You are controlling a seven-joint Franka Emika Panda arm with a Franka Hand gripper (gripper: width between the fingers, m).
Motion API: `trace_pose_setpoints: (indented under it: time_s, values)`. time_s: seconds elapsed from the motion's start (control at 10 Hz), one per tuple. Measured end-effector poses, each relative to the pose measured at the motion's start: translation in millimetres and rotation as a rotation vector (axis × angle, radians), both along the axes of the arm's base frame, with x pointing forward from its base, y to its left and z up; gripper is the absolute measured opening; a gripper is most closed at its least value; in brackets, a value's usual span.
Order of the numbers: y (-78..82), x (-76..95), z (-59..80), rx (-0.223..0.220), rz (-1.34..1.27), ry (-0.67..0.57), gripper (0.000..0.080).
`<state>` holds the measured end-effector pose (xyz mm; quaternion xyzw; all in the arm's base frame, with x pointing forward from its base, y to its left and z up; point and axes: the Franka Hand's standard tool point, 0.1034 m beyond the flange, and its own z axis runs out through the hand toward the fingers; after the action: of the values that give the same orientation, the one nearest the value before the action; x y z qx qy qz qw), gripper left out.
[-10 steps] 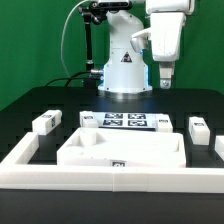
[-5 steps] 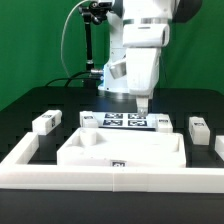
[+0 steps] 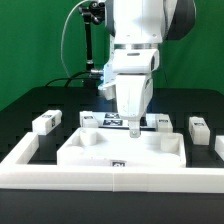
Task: Assemble desk
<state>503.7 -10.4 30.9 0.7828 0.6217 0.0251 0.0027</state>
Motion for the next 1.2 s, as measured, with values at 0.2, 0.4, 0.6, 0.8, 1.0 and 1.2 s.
trace_pose_setpoints:
  time_s: [0.2, 0.4, 0.6, 0.8, 1.0, 1.2]
  values:
    - [0.0, -1.5, -11.2, 0.003, 0.008, 0.019, 0.065]
    - [1.0, -4.7, -22.5, 0.008, 0.007, 0.036, 0.065]
    - [0.9, -6.5, -25.3, 0.009, 0.003, 0.042, 0.065]
    - [1.4, -4.5, -23.9, 0.009, 0.0, 0.039, 0.065]
    - [1.6, -4.6, -24.0, 0.009, 0.0, 0.039, 0.0562]
    - [1.6, -4.6, -24.1, 0.009, 0.0, 0.039, 0.0225]
